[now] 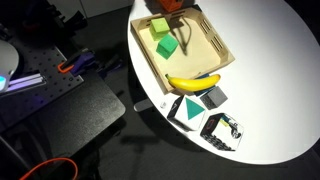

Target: Move the orange block from the tray to the table

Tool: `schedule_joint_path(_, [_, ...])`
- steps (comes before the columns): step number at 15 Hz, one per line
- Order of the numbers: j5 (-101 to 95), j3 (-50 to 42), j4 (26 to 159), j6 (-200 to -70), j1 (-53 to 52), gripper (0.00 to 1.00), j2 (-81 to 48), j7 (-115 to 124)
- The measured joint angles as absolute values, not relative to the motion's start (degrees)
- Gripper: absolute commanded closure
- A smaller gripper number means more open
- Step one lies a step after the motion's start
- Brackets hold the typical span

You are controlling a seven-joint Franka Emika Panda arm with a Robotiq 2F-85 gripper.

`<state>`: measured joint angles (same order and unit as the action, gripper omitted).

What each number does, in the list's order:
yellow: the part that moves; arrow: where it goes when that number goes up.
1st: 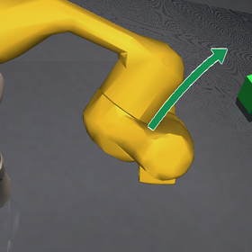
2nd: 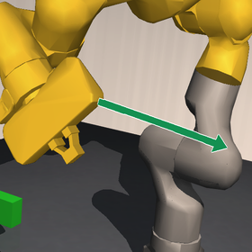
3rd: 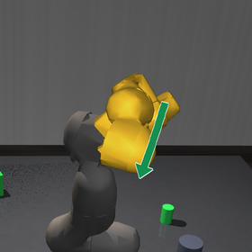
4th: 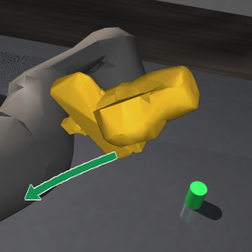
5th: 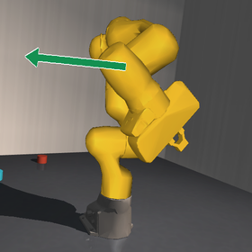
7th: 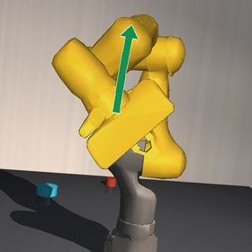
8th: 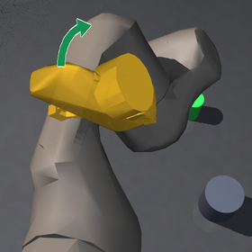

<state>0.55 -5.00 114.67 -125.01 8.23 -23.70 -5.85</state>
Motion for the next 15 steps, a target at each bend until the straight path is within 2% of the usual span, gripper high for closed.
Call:
schedule_joint_path(12, [0.8, -1.5, 116.1, -124.2, 5.9, 0.72, -25.0, -6.1])
schedule_joint_path(13, [0.8, -1.5, 116.5, -125.3, 5.8, 0.50, -25.3, -6.1])
schedule_joint_path(14, [0.8, -1.4, 116.8, -126.2, 5.6, 0.22, -25.6, -6.1])
schedule_joint_path(15, [0.8, -1.4, 117.1, -126.9, 5.6, 0.22, -25.9, -6.1])
